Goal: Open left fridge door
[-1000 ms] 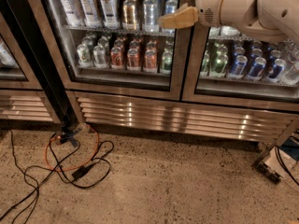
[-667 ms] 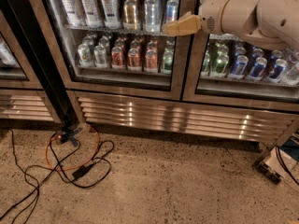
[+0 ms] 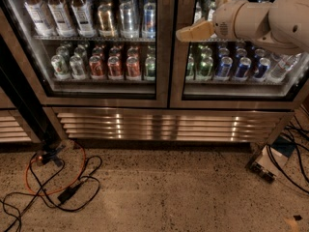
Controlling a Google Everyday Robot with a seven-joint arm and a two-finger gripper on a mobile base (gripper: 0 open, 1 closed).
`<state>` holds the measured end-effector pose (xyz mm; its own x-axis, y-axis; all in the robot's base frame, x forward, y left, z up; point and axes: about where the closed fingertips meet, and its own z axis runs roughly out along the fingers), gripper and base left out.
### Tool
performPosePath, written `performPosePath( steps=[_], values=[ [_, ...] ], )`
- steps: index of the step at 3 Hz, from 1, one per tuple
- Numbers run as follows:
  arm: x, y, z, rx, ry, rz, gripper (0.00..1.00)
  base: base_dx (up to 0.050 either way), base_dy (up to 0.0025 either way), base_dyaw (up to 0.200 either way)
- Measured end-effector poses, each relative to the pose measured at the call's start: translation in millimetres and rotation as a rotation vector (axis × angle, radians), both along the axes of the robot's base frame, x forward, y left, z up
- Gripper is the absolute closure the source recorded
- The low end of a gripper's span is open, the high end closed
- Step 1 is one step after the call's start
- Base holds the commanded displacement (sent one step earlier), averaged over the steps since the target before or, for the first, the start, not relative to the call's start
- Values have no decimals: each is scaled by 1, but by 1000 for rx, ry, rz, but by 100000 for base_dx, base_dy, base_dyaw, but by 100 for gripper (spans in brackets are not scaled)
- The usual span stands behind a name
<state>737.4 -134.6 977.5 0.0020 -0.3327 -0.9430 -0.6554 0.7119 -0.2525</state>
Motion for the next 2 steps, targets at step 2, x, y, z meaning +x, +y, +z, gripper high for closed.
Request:
performPosePath(
  steps=[2],
  values=[
    [-1,14,6,17,-27,54,0,0,0,0]
  ],
)
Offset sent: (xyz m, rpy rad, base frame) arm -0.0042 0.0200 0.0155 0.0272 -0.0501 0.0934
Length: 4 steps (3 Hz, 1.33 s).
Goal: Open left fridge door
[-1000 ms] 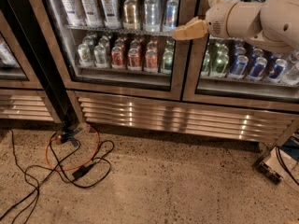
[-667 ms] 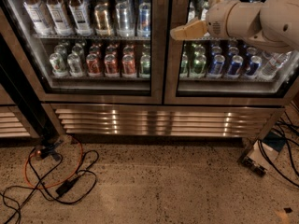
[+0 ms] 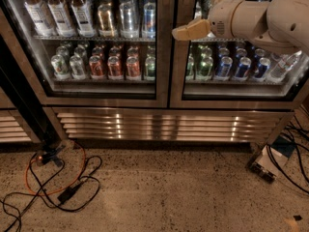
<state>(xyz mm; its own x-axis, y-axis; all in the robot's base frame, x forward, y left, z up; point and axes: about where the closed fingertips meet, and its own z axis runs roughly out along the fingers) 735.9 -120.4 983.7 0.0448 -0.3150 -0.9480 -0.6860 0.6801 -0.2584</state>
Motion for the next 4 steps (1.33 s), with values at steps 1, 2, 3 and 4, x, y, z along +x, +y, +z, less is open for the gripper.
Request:
performPosePath(
  steps=[1,2,3,4],
  values=[
    [6,24,12,39,-22,74,0,0,0,0],
    [12,44,19,92,-23,139,0,0,0,0],
    [13,44,21,95,-25,142,0,0,0,0],
    [28,64,25,98,-83,138,0,0,0,0]
  ],
)
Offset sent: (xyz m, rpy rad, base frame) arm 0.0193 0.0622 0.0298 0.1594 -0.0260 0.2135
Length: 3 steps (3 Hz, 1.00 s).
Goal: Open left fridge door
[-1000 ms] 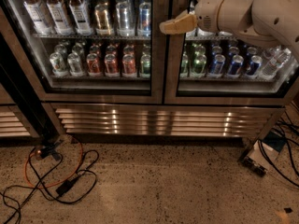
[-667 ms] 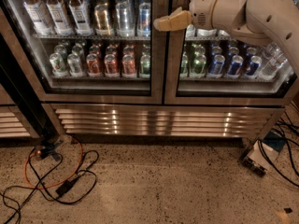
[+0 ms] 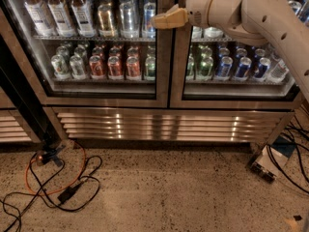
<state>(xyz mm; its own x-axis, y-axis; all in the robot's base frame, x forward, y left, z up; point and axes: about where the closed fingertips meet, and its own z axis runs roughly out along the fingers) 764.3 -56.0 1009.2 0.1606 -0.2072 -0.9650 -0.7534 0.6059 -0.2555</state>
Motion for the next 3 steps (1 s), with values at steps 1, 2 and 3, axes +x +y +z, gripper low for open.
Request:
performPosePath(
  steps=[1,2,3],
  values=[
    [20,17,6,23,-49,-6,0,0,0,0],
    [36,31,9,42,-73,15,6,0,0,0],
    [43,40,17,54,-103,29,9,0,0,0]
  ],
)
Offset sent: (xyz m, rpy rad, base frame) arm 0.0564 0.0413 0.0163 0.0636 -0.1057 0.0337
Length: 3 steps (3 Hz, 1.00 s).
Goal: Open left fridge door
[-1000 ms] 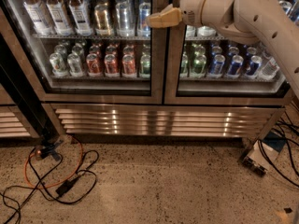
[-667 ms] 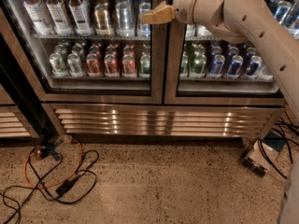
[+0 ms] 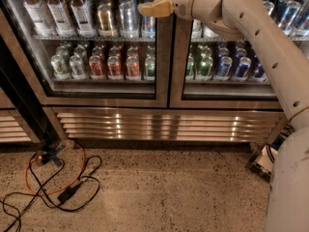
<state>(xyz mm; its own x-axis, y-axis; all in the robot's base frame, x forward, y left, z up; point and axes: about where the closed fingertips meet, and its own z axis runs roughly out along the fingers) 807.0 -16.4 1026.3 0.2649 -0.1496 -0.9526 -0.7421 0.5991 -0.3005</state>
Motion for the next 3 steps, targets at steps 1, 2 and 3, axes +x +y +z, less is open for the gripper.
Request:
performPosePath(
  steps=[1,2,3],
  values=[
    [5,1,7,7,-28,0,9,0,0,0],
    [14,-3,11,14,-41,-8,8,0,0,0],
    [22,-6,13,23,-46,-14,9,0,0,0]
  ],
)
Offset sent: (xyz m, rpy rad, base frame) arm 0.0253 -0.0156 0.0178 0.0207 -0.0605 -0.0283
